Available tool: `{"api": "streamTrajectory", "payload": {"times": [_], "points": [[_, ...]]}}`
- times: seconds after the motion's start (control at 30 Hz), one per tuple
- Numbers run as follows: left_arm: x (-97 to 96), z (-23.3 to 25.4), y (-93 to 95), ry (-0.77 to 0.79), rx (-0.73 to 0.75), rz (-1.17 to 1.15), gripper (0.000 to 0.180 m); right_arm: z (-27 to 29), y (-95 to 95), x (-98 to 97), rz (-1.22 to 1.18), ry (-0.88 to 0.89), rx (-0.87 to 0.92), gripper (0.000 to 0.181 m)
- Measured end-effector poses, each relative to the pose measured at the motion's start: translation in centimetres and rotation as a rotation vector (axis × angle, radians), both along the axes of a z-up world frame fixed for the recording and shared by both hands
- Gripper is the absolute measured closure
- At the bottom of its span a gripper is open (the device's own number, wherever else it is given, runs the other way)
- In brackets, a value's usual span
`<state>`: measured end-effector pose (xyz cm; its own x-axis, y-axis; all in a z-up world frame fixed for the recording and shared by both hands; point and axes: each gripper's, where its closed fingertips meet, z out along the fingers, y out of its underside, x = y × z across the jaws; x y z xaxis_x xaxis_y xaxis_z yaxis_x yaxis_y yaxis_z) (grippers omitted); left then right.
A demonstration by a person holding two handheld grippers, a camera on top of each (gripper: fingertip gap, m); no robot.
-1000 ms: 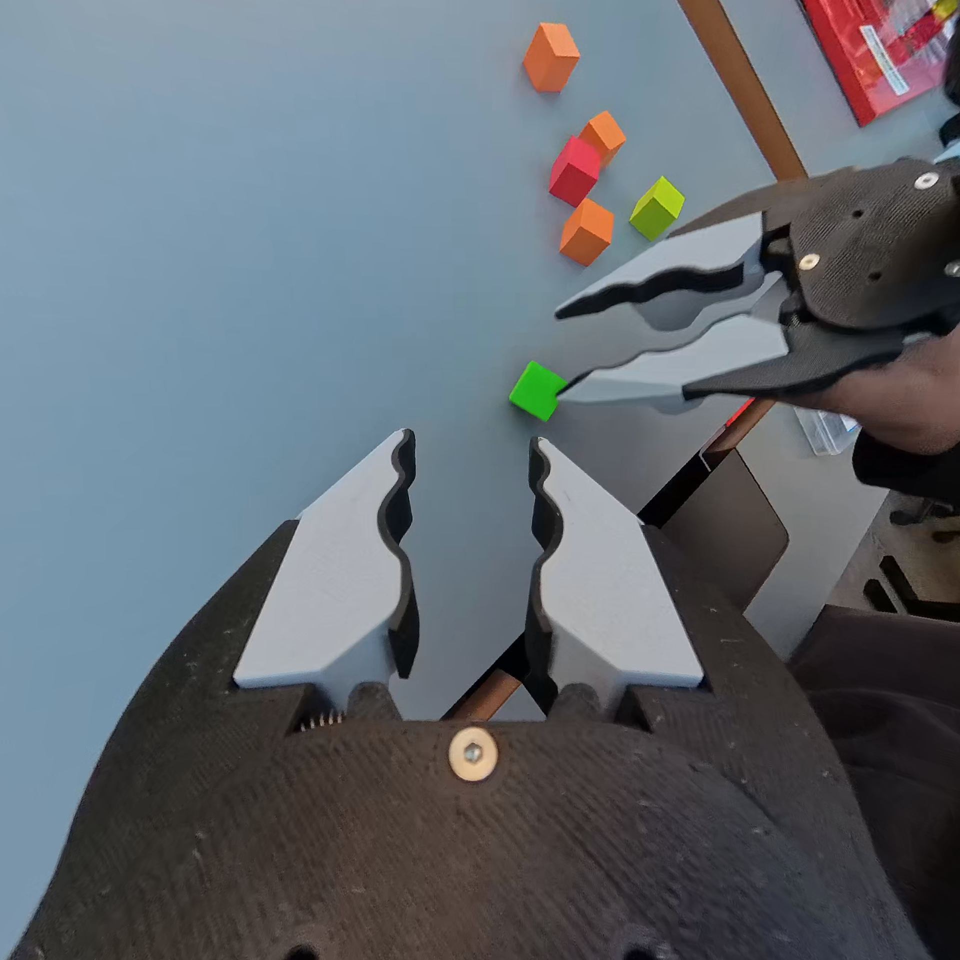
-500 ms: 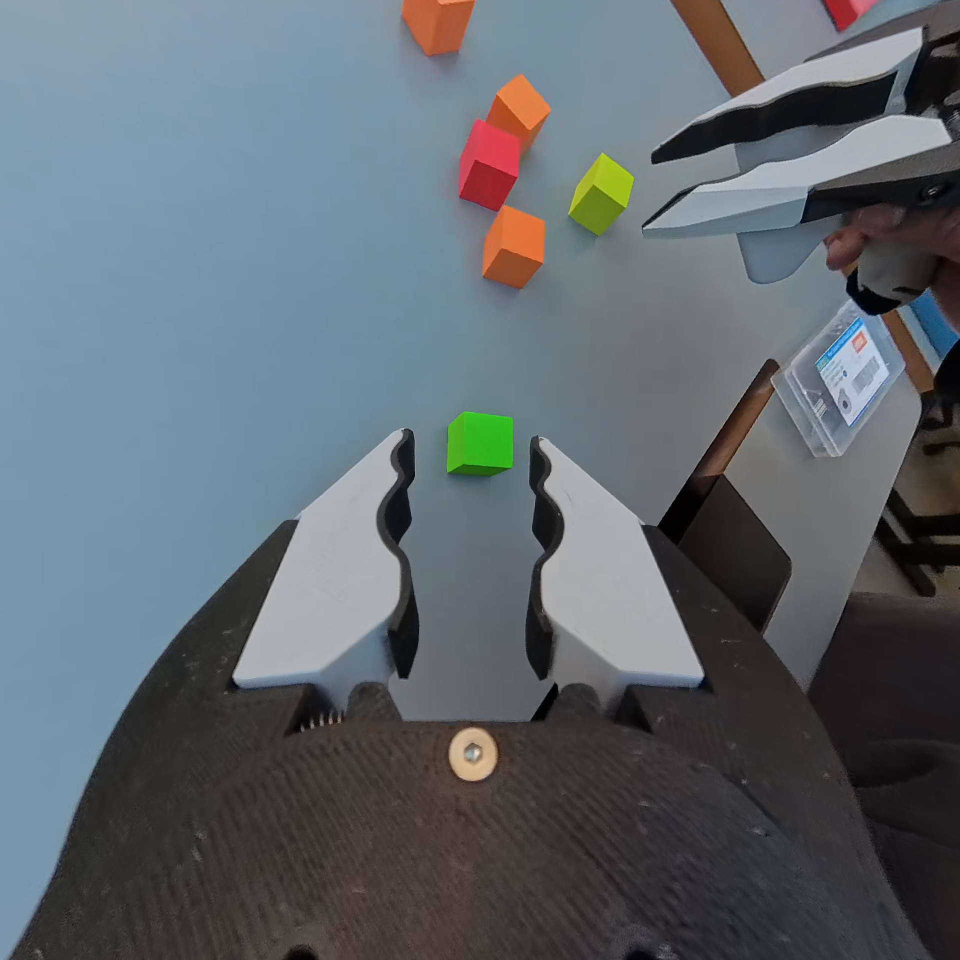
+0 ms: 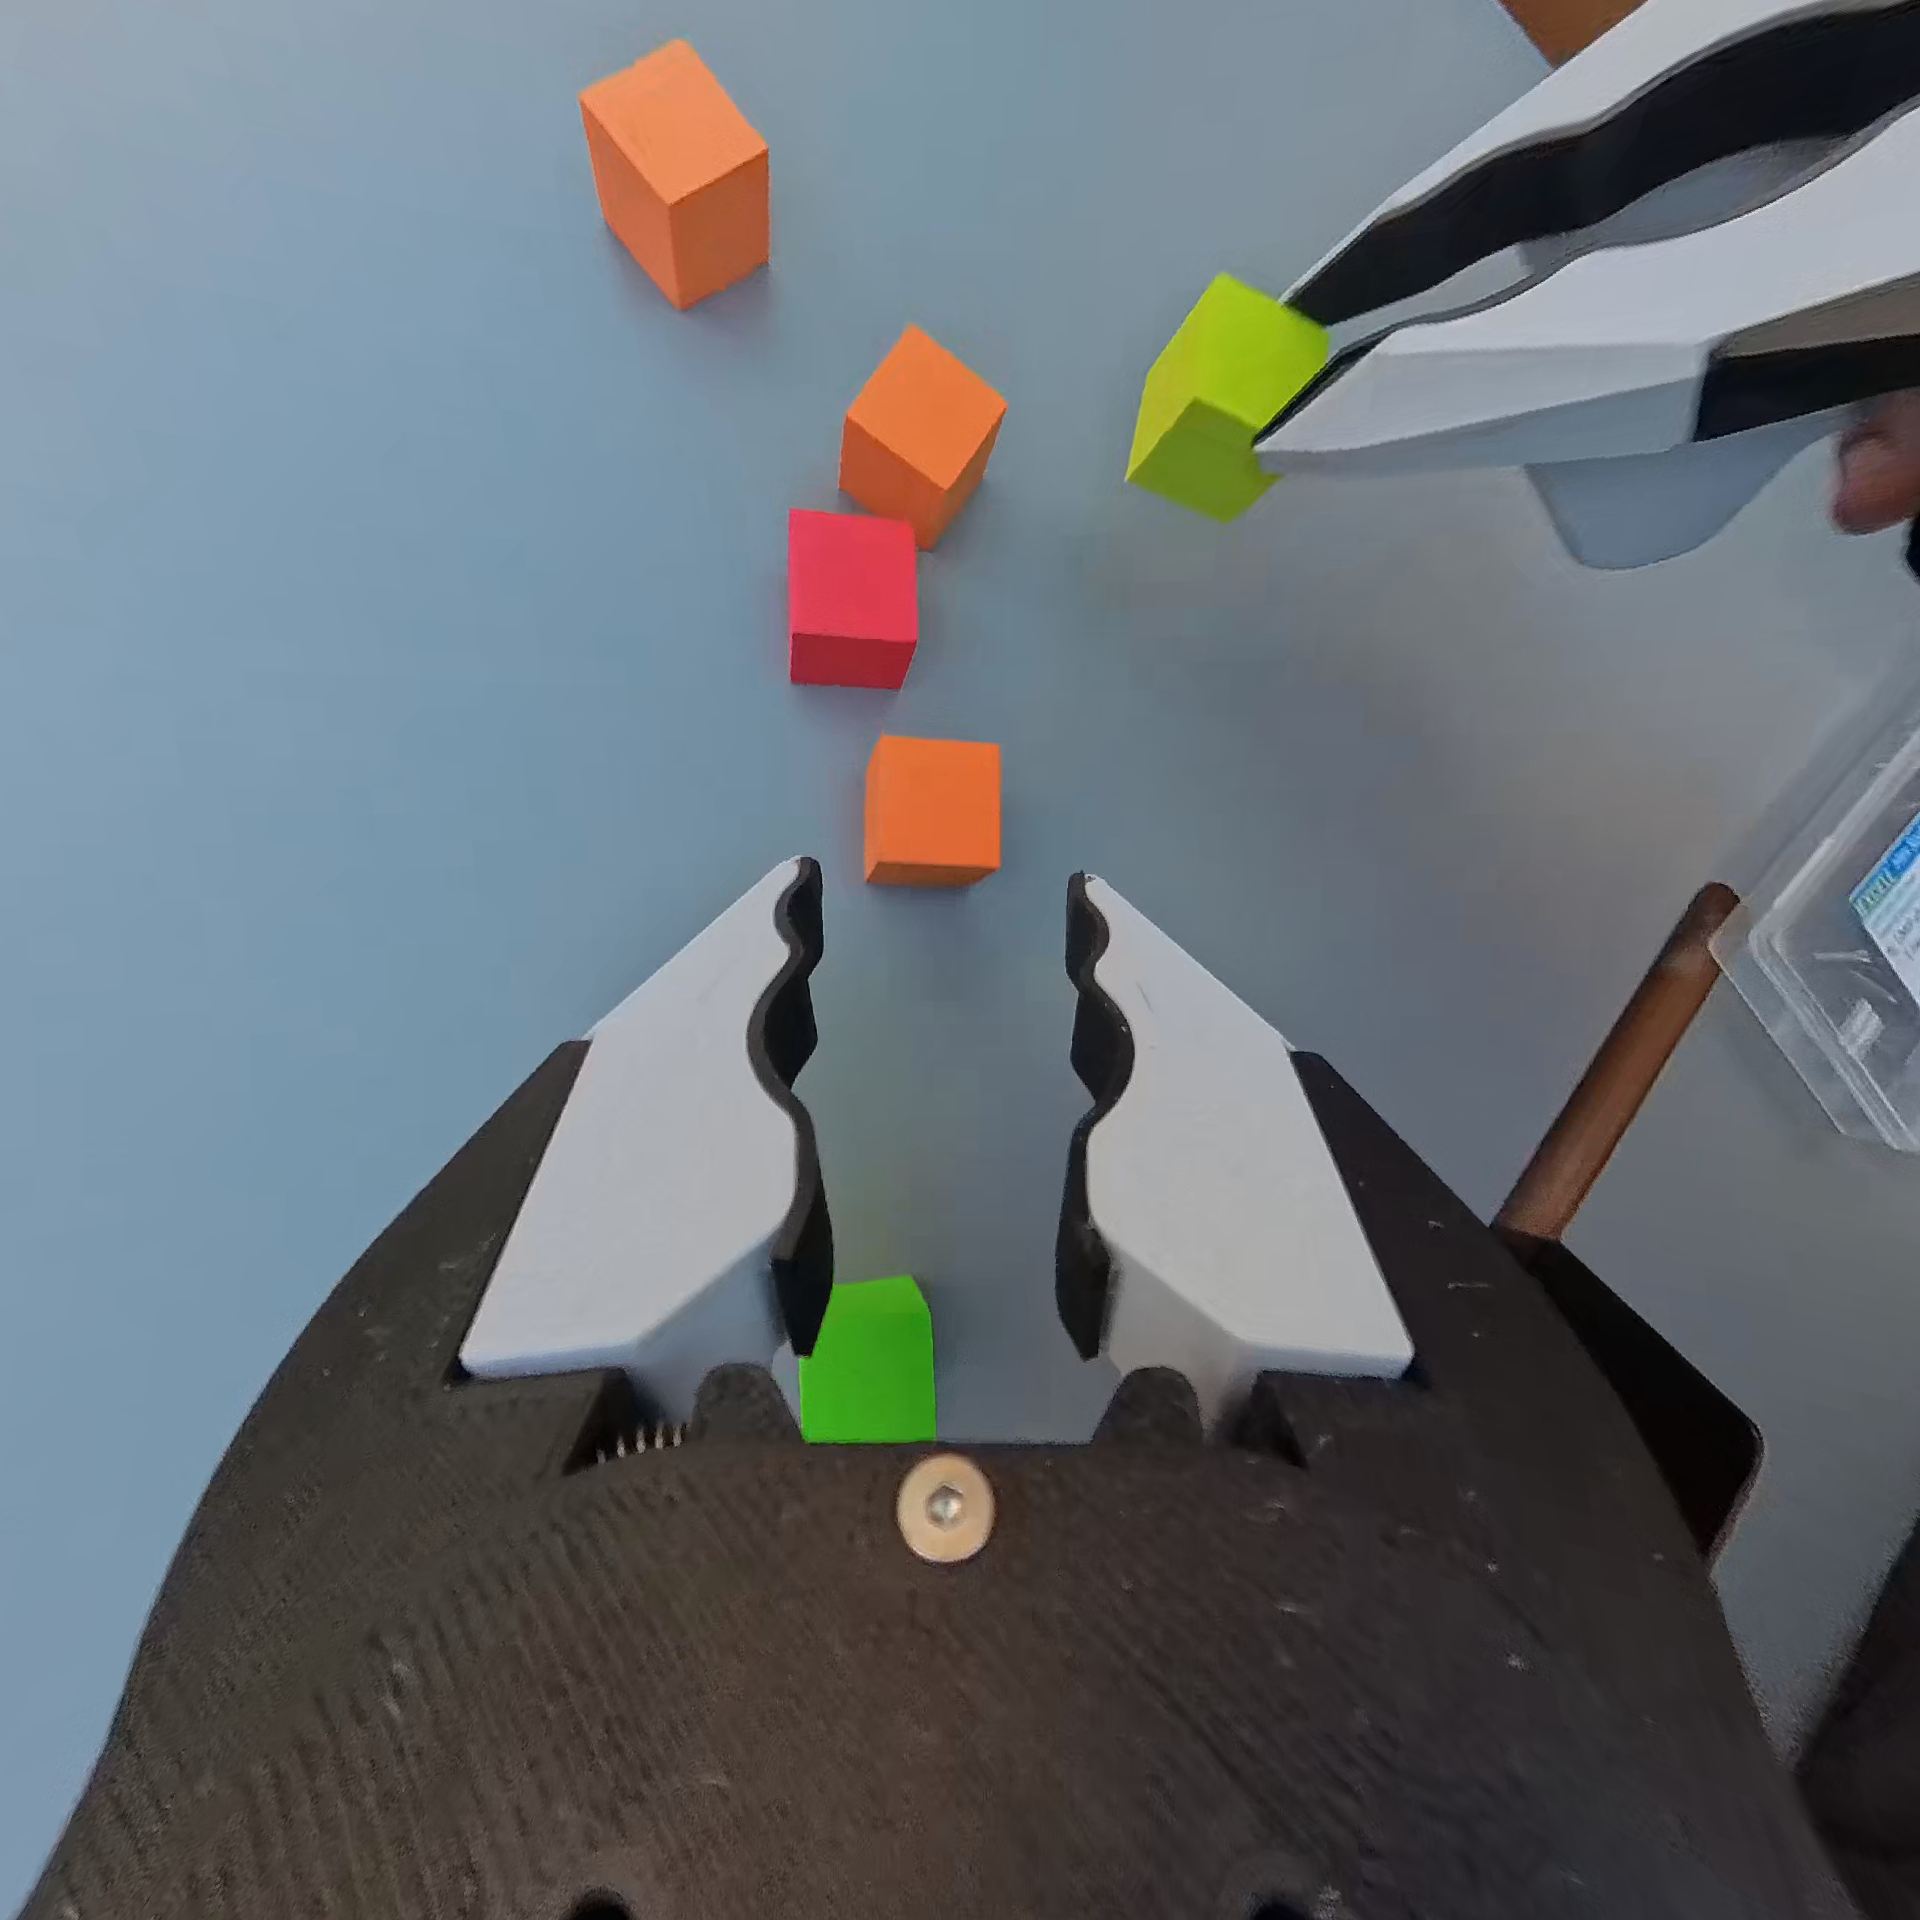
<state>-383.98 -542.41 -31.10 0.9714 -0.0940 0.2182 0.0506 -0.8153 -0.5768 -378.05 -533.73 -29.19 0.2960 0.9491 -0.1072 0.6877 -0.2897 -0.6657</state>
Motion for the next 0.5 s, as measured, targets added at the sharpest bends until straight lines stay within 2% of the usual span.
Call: {"api": "streamTrajectory", "payload": {"times": [0.07,0.13,0.23,0.33,0.5], "points": [[0.2,-0.8,1.3,0.030,-0.019,0.005,0.136,1.3,0.8,0.6,0.003,0.021,0.015,0.157],[0.1,-1.2,1.9,0.068,-0.039,0.002,0.157,2.4,1.2,1.3,-0.001,0.040,0.017,0.157],[-0.7,0.8,1.8,0.099,0.008,0.006,0.157,3.5,0.0,1.7,0.002,0.087,-0.032,0.157],[-3.6,4.2,-0.2,0.083,0.093,0.105,0.157,3.7,-3.3,1.0,0.061,0.112,-0.075,0.157],[-8.5,7.2,-7.2,0.027,0.137,0.269,0.157,1.8,-12.7,-3.3,0.318,0.053,-0.068,0.157]]}}
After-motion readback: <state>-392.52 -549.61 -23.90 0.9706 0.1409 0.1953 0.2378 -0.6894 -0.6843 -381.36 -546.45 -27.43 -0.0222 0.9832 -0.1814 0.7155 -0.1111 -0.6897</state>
